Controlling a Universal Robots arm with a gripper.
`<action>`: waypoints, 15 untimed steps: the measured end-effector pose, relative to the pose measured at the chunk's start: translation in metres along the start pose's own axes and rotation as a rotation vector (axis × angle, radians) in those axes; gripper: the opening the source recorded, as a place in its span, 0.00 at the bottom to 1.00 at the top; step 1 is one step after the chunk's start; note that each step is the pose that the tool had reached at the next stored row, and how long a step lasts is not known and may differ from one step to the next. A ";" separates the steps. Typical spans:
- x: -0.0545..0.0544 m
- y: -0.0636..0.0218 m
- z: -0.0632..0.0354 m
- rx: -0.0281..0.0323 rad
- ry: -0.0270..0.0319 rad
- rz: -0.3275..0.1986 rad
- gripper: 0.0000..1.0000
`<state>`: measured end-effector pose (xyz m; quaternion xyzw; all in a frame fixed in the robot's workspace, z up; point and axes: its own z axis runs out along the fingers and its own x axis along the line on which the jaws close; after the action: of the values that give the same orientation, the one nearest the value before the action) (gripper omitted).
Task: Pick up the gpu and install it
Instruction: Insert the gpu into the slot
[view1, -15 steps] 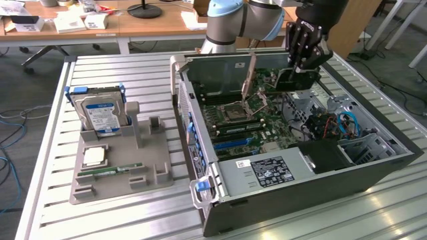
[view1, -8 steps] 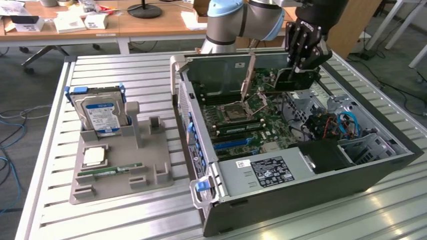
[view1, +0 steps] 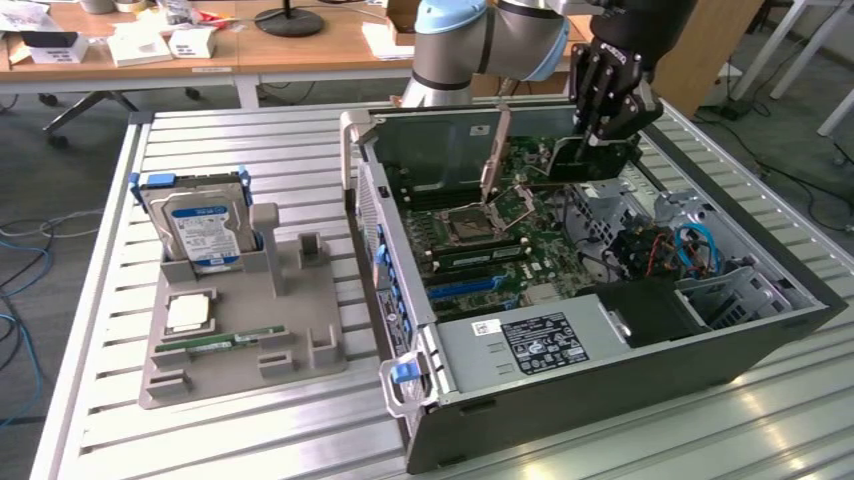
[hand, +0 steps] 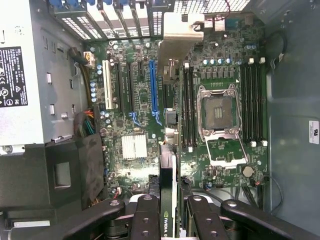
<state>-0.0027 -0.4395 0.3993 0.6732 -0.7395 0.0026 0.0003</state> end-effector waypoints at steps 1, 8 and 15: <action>0.000 0.0000 0.0000 -0.0006 0.0001 0.000 0.26; 0.000 0.0000 0.0010 -0.0006 -0.0006 0.000 0.26; 0.000 0.0000 0.0028 -0.0008 -0.0011 -0.001 0.26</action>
<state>-0.0027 -0.4395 0.3966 0.6735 -0.7391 0.0019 0.0001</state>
